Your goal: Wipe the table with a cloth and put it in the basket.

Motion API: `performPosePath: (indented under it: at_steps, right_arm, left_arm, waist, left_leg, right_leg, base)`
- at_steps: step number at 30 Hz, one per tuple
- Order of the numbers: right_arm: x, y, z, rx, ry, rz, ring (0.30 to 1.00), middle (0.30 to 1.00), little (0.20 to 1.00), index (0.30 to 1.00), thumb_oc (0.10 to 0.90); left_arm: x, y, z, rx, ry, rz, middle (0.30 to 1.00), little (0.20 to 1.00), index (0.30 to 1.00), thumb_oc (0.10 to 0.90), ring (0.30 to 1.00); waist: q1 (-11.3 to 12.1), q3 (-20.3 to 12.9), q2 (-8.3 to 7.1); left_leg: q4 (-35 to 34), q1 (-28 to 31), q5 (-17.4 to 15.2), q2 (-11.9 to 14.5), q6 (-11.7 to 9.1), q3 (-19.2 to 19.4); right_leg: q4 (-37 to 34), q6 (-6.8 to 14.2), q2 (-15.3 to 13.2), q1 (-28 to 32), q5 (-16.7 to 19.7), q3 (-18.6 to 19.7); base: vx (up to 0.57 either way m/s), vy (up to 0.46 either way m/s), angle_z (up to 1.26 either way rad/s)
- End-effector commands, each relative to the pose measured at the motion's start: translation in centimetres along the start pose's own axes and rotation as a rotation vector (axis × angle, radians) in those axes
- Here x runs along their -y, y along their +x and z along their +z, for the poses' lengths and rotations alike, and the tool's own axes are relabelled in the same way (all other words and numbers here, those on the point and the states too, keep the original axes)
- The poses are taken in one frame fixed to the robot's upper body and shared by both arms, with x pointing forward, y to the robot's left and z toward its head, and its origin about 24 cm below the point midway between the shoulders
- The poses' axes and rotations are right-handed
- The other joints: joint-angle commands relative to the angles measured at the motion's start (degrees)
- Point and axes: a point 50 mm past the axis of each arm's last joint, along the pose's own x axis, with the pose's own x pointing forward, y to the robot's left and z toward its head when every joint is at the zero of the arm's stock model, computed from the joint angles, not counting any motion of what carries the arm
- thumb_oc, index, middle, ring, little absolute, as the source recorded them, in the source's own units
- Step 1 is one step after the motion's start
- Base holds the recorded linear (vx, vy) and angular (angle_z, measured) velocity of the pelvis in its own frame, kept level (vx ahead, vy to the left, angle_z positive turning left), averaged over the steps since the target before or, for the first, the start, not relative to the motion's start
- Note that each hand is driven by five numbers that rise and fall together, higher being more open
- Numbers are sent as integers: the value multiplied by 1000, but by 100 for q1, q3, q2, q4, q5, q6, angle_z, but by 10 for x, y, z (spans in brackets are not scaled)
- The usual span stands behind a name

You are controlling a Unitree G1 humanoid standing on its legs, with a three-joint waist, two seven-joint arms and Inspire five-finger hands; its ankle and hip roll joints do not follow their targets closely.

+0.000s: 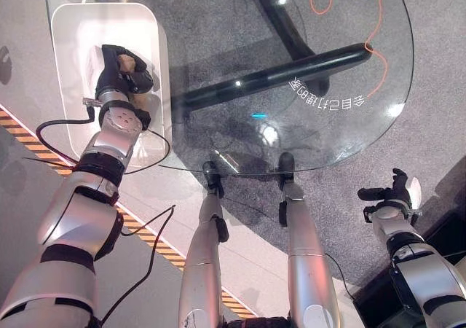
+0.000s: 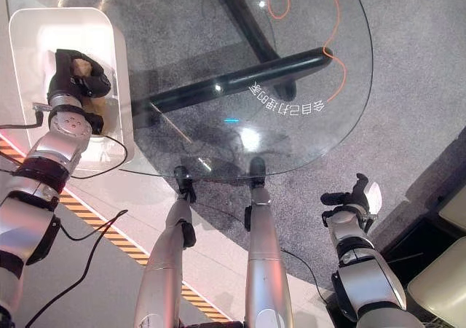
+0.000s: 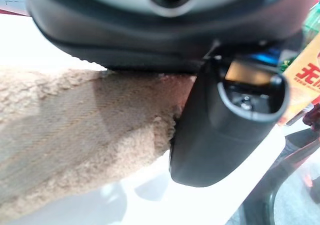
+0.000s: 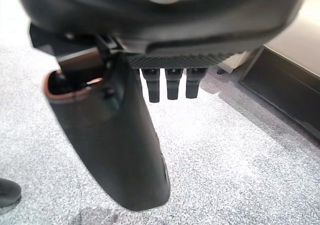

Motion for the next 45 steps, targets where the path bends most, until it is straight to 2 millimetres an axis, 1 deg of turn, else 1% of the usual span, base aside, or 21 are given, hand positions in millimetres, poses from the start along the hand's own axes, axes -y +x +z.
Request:
performPosePath:
  at_steps: [1, 4, 5, 6, 7, 8, 9, 10, 11, 12, 22, 30, 31, 32, 33, 35, 36, 37, 39, 45]
  right_arm:
    - [23, 6, -17, -36, -70, -91, 900, 900, 900, 900, 800]
    - [22, 5, -16, -33, -68, -89, 900, 900, 900, 900, 800]
    - [22, 5, -16, -32, -68, -88, 900, 900, 900, 900, 800]
    - [22, 5, -16, -32, -68, -88, 900, 900, 900, 900, 800]
    - [22, 5, -16, -32, -69, -88, 900, 900, 900, 900, 800]
    - [22, 5, -15, -31, -69, -88, 900, 900, 900, 900, 800]
    - [21, 5, -15, -29, -69, -87, 900, 900, 900, 900, 800]
    - [21, 5, -14, -28, -68, -88, 900, 900, 900, 900, 800]
    - [21, 5, -14, -28, -68, -88, 900, 900, 900, 900, 800]
    - [21, 5, -15, -27, -68, -86, 900, 900, 900, 900, 800]
    - [20, 5, -15, -22, -65, -86, 900, 900, 900, 900, 800]
    - [19, 4, -17, -24, -64, -83, 900, 900, 900, 900, 800]
    - [18, 3, -18, -28, -62, -82, 900, 900, 900, 900, 800]
    - [17, 3, -18, -28, -62, -82, 900, 900, 900, 900, 800]
    - [16, 2, -21, -28, -64, -79, 900, 900, 900, 900, 800]
    - [15, 1, -24, -31, -64, -78, 900, 900, 900, 900, 800]
    - [15, 0, -26, -38, -61, -79, 900, 900, 900, 900, 800]
    - [15, 0, -26, -38, -61, -79, 900, 900, 900, 900, 800]
    - [13, -1, -31, -52, -54, -78, 900, 900, 900, 900, 800]
    - [11, -3, -36, -71, -50, -69, 900, 900, 900, 900, 800]
  left_arm:
    - [-47, 18, 28, 72, 21, 161, 300, 200, 300, 100, 300]
    - [-47, 19, 28, 67, 29, 156, 300, 200, 300, 100, 300]
    - [-46, 19, 28, 63, 26, 156, 375, 288, 375, 188, 375]
    - [-46, 19, 28, 62, 25, 156, 498, 431, 498, 331, 498]
    - [-46, 19, 28, 59, 26, 154, 568, 513, 568, 413, 568]
    - [-45, 19, 27, 59, 27, 152, 580, 527, 580, 427, 580]
    - [-45, 19, 28, 56, 23, 153, 641, 598, 641, 498, 641]
    - [-45, 19, 27, 53, 19, 151, 839, 829, 839, 729, 839]
    - [-45, 19, 27, 53, 19, 151, 839, 829, 839, 729, 839]
    - [-45, 19, 26, 48, 19, 148, 900, 900, 900, 800, 900]
    - [-46, 19, 25, 37, 13, 154, 900, 900, 900, 800, 900]
    - [-51, 18, 29, 68, -29, 207, 900, 900, 900, 800, 900]
    - [-55, 18, 34, 109, -60, 249, 900, 900, 900, 800, 900]
    - [-55, 18, 35, 113, -67, 255, 900, 900, 900, 800, 900]
    - [-60, 17, 39, 137, -100, 304, 900, 900, 900, 800, 900]
    - [-62, 15, 40, 158, -120, 337, 900, 900, 900, 800, 900]
    - [-68, 15, 43, 174, -139, 372, 900, 900, 900, 800, 900]
    - [-68, 15, 42, 173, -139, 372, 900, 900, 900, 800, 900]
    - [-76, 14, 43, 192, -151, 422, 900, 900, 900, 800, 900]
    - [-89, 14, 41, 189, -160, 468, 900, 900, 900, 800, 900]
  waist:
    - [-36, -144, -89]
    - [-50, -144, -109]
    - [-53, -144, -115]
    - [-54, -144, -116]
    - [-52, -144, -121]
    - [-51, -144, -122]
    - [-49, -144, -127]
    - [-46, -144, -128]
    - [-46, -144, -128]
    - [-47, -144, -134]
    - [-32, -144, -142]
    - [-11, -144, -119]
    - [0, -144, -118]
    - [0, -144, -118]
    - [6, -144, -120]
    - [10, -144, -124]
    - [34, -144, -128]
    - [32, -144, -128]
    - [60, -144, -136]
    - [93, -144, -153]
  left_leg:
    - [922, -333, -741, -95, -9, -66]
    - [933, -371, -751, -98, -1, -86]
    - [940, -380, -754, -99, 2, -87]
    - [942, -383, -754, -99, 3, -88]
    - [954, -399, -753, -103, 0, -94]
    - [959, -406, -752, -103, -2, -96]
    - [969, -422, -751, -101, -1, -100]
    - [970, -431, -750, -96, -4, -104]
    - [970, -431, -750, -96, -4, -104]
    - [981, -442, -752, -88, -6, -105]
    - [951, -448, -737, -80, -11, -125]
    - [901, -356, -728, -115, 1, -148]
    - [864, -304, -719, -113, -3, -155]
    - [858, -295, -718, -113, -4, -157]
    - [826, -224, -721, -116, -3, -171]
    - [782, -154, -709, -120, -4, -181]
    - [694, -44, -686, -130, -6, -197]
    - [690, -39, -684, -130, -6, -197]
    - [538, 171, -652, -136, -2, -218]
    - [274, 621, -582, -131, -4, -234]
  right_leg:
    - [-528, 83, 36, 112, 362, -420]
    - [-528, 78, 60, 72, 367, -404]
    - [-520, 77, 65, 59, 368, -402]
    - [-519, 78, 65, 56, 369, -402]
    - [-526, 77, 64, 52, 373, -404]
    - [-529, 77, 63, 49, 376, -405]
    - [-526, 76, 63, 39, 378, -409]
    - [-529, 79, 59, 33, 379, -410]
    - [-529, 79, 59, 32, 379, -410]
    - [-521, 78, 56, 24, 377, -413]
    - [-526, 84, 59, 22, 383, -426]
    - [-543, 83, 55, 108, 384, -424]
    - [-571, 83, 49, 161, 391, -429]
    - [-575, 83, 49, 169, 393, -429]
    - [-600, 84, 54, 230, 392, -425]
    - [-642, 90, 54, 293, 409, -425]
    - [-728, 96, 52, 409, 432, -433]
    - [-732, 96, 52, 414, 433, -434]
    - [-853, 115, 41, 621, 465, -455]
    - [-1051, 154, 20, 1037, 537, -490]
  base:
    - [0, 0, 0]
    - [0, 0, 0]
    - [0, 0, 0]
    - [0, 0, 0]
    - [0, 0, 0]
    - [0, 0, 0]
    - [0, 0, 0]
    - [0, 0, 0]
    - [-4, -6, 3]
    - [0, 0, 0]
    - [0, -1, 0]
    - [0, 0, 0]
    - [0, 0, 0]
    - [0, 0, 0]
    - [-20, -6, 3]
    - [-25, -13, 4]
    - [0, 0, 0]
    - [-40, -28, 1]
    - [-52, -35, 0]
    - [-43, -18, 0]
